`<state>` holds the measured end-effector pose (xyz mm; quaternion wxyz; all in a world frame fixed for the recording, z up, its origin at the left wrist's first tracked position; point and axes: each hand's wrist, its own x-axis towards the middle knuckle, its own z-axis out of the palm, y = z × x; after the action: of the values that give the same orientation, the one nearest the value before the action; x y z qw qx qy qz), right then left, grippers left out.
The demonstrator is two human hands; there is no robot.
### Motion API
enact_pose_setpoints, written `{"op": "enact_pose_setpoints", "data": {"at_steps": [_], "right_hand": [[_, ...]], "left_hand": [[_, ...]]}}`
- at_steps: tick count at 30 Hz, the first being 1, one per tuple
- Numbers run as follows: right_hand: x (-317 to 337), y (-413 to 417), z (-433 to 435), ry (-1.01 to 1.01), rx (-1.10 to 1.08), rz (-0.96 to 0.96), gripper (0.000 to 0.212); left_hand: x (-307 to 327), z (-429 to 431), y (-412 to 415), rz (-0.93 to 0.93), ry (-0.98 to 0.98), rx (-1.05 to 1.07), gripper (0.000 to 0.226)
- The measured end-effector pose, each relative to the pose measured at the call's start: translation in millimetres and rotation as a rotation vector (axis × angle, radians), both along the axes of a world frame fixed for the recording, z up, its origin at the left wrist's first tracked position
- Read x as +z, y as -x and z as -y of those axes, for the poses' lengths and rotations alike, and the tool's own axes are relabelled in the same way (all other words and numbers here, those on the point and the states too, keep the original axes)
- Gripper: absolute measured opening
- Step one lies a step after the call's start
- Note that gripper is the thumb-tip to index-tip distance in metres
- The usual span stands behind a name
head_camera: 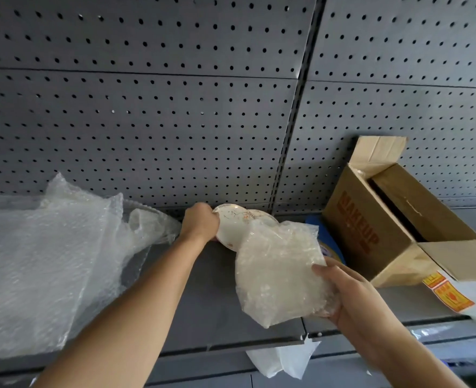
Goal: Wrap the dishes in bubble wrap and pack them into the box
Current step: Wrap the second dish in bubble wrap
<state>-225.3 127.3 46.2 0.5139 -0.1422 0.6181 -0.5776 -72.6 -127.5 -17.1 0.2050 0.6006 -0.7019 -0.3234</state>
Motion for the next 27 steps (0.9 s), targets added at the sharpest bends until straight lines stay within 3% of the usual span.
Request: {"op": "enact_pose_setpoints", "data": {"at_steps": [6,12,17,20,27], "right_hand": [[6,-5,11,0.034,0.014,0.012,0.021],[-3,-15,42,0.017,0.019,-0.012,0.020],[-19,-45,89,-0.030,0.141,0.044,0.021],[-25,-67,120,-0.032,0.203,-0.013,0.014],[-45,-90,167,-0.083,0.200,-0.191,0.028]], "left_hand": [[26,-3,-54,-0.078,0.005,0.121,0.027],[64,-47,-143,-0.044,0.121,0.156,0.020],[103,-72,-190,-0.186,0.092,0.187,0.014],[109,-83,-200,-0.279,0.017,0.177,0.013],[96,-98,-197,-0.354,-0.063,0.140,0.015]]}}
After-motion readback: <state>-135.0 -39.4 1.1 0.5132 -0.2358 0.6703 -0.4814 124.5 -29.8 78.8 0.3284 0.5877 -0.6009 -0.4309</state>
